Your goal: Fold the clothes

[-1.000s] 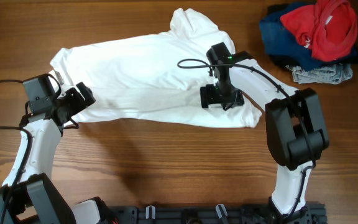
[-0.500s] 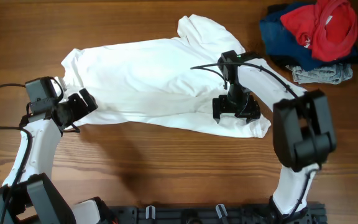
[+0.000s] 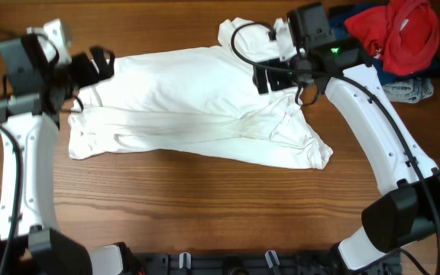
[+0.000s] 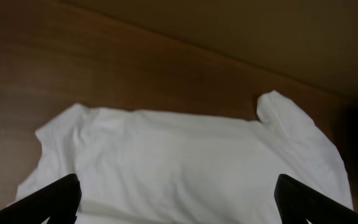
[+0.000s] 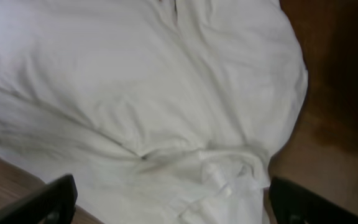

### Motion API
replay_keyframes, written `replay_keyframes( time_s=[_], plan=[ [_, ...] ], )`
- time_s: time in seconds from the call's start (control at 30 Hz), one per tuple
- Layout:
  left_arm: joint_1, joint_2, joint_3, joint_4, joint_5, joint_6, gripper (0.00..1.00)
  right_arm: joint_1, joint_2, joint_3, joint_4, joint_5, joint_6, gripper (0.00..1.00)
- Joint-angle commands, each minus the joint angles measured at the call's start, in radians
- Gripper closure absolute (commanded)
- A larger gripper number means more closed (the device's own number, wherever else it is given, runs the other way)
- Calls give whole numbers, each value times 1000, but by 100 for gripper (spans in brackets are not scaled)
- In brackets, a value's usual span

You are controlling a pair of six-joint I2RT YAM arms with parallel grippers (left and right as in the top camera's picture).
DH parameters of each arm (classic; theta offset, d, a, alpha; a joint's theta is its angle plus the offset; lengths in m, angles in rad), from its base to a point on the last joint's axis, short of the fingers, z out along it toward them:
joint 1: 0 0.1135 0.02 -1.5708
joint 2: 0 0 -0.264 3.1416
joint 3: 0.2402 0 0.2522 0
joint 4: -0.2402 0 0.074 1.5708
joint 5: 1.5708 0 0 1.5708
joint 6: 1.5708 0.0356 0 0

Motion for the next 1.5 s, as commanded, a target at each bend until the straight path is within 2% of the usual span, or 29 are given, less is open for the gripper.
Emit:
replay_keyframes(
  time_s=[0.0,0.13,0.37,0.77,0.9,1.17,1.2,1.23,1.3,1.33,1.37,1.4,1.47],
  plan=[
    [-28,168,131,5,-154,58,0,-3,21,17,76,-1,-47,1],
    [-27,368,240,43,-256,105,0,-3,43,17,111,-2,-72,1],
    [-24,547,271,113,-400,269,0,-3,105,13,110,-2,-94,0],
    [56,698,271,235,-394,278,0,-3,176,7,137,-9,-105,1],
    [53,721,271,280,-354,278,6,-3,176,7,150,-9,-86,1],
    [50,780,271,293,-290,277,9,-2,176,7,152,-9,-79,1],
    [50,781,271,293,-290,277,13,-2,176,7,152,-9,-79,1],
    [50,781,271,296,-290,277,23,-2,176,7,152,-9,-79,1],
    [50,780,271,311,-290,270,52,-2,176,7,158,-9,-79,1],
    [48,780,271,313,-290,270,63,-2,176,7,160,-9,-79,2],
    [48,779,271,313,-290,268,83,-2,176,7,170,-9,-79,3],
    [46,776,271,312,-290,266,96,-2,176,7,184,-8,-79,6],
    [42,767,271,312,-290,266,96,-2,176,7,211,-8,-79,14]
  ],
)
